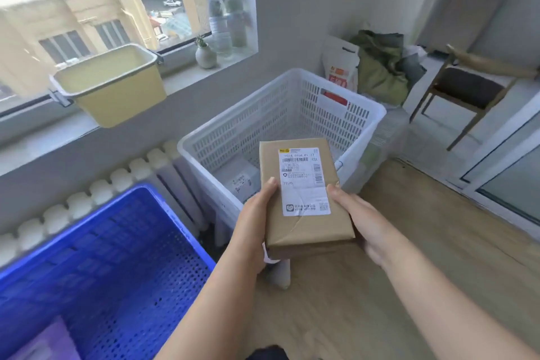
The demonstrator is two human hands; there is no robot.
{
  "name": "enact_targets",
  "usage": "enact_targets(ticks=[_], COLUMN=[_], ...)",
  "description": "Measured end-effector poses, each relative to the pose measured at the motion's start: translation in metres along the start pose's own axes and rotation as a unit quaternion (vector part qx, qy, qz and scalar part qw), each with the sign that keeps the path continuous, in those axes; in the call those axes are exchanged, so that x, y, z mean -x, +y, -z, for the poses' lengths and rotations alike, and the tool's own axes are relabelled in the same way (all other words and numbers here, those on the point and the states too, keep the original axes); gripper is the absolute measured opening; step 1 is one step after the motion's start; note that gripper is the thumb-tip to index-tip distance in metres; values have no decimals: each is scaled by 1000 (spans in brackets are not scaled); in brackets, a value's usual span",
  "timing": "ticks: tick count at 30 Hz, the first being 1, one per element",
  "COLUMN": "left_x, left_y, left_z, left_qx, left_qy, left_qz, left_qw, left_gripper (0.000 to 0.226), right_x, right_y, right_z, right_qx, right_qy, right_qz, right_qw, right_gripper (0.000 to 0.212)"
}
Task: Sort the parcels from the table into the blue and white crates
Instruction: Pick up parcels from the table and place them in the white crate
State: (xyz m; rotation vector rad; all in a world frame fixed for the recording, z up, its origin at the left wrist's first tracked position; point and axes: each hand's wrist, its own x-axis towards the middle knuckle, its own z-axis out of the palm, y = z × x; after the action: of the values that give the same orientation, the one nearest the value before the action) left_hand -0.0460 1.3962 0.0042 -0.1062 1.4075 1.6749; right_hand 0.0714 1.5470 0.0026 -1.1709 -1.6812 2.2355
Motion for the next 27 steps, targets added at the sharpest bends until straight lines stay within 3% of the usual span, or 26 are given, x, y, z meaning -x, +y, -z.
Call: enact_targets(ticks=[3, 7, 16, 19, 22, 27], left_x=[-31, -74, -169, -199, -228, -270], left_y=[14, 36, 66, 55, 34, -25], left_z=[5, 13, 35, 37, 38, 44], left_qx=[12, 38, -32, -64, -45, -5], left_qy=[51, 94, 173, 195, 246, 314], left_qz=[-9, -33, 9, 43, 100, 178], left_qw=[999, 994, 984, 978, 963, 933], left_gripper=[37, 31, 31, 45, 51, 70], right_x=[-46, -111, -234, -264, -302, -350], right_y=[-22, -47, -84, -80, -64, -30], right_z=[-3, -20, -51, -53, -55, -54], right_qx=[43, 100, 161, 207, 292, 432], right_qy=[-34, -86, -107, -128, -187, -276], right_qz=[-7, -24, -74, -101, -166, -249], right_qw=[998, 991, 978, 964, 923, 822], right_gripper=[45, 63, 55, 48, 38, 22])
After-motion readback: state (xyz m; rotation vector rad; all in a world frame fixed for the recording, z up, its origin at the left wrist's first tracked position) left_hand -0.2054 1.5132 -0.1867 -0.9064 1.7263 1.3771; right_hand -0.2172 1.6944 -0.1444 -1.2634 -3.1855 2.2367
